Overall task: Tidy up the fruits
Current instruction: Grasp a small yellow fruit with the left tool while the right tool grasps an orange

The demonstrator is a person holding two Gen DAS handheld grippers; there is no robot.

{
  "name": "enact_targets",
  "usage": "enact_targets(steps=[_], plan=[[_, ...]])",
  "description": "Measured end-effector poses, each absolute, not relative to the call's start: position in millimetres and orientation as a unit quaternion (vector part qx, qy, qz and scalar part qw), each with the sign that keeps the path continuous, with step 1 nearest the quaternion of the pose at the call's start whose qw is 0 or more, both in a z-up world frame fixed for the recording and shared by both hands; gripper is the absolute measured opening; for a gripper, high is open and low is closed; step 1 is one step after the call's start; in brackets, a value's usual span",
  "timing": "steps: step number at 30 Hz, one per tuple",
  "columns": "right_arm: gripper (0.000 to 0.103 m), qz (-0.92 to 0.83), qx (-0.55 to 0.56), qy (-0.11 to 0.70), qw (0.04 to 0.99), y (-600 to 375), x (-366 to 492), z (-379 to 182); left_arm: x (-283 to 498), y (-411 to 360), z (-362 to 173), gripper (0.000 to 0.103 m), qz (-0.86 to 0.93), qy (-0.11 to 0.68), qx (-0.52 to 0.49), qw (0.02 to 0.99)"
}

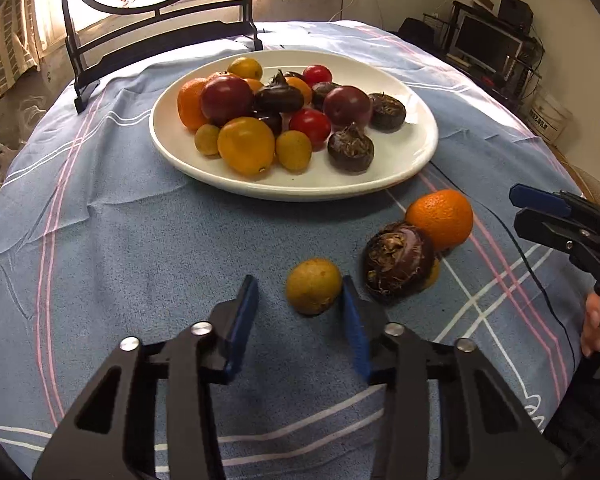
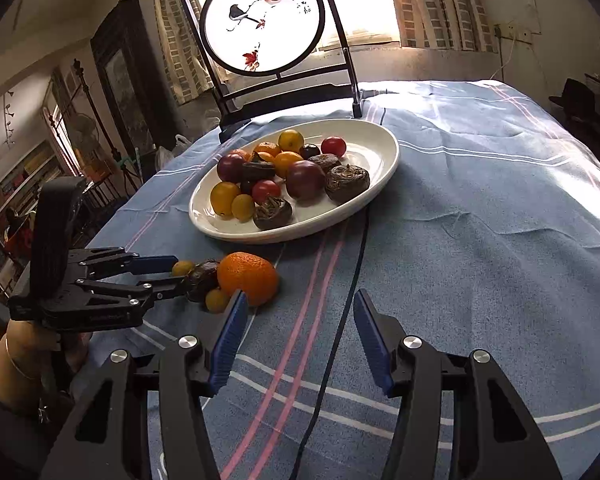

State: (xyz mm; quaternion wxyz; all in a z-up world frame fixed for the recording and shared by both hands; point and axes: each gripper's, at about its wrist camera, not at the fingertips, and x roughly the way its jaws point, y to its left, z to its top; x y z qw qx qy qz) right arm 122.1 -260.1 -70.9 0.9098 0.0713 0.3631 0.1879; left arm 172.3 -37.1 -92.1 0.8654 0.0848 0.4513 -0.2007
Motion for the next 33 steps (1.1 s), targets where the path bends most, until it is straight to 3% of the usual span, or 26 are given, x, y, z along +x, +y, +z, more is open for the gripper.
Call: enact_targets(steps=[1,23,24,33], plan=[[0.055,0.190,0.073,0.363,0.909,-260.6,121.8,-71.2,171.2,-39.9,-91.7,0.025,-0.204,0.448,0.091,0.866],[0.047,0.221,0.025,0.441,0.869,-201.4,167.5,-81.1,123.7,-9.5,-61.0,0.025,-0.206,0.384,0.058,0.898],[0.042,0.225,0.041,0.442,0.868,-204.1,168.4,-82.2,124.3,-8.2,-61.0,0.025,-0.205,0.383,0.055,0.899],[0.042,0.254,0.082,0.376,0.887,-228.9,133.1,-51.2,118.6,-4.9,-47.8,0.025,-0.219,0.364,0.030,0.905]])
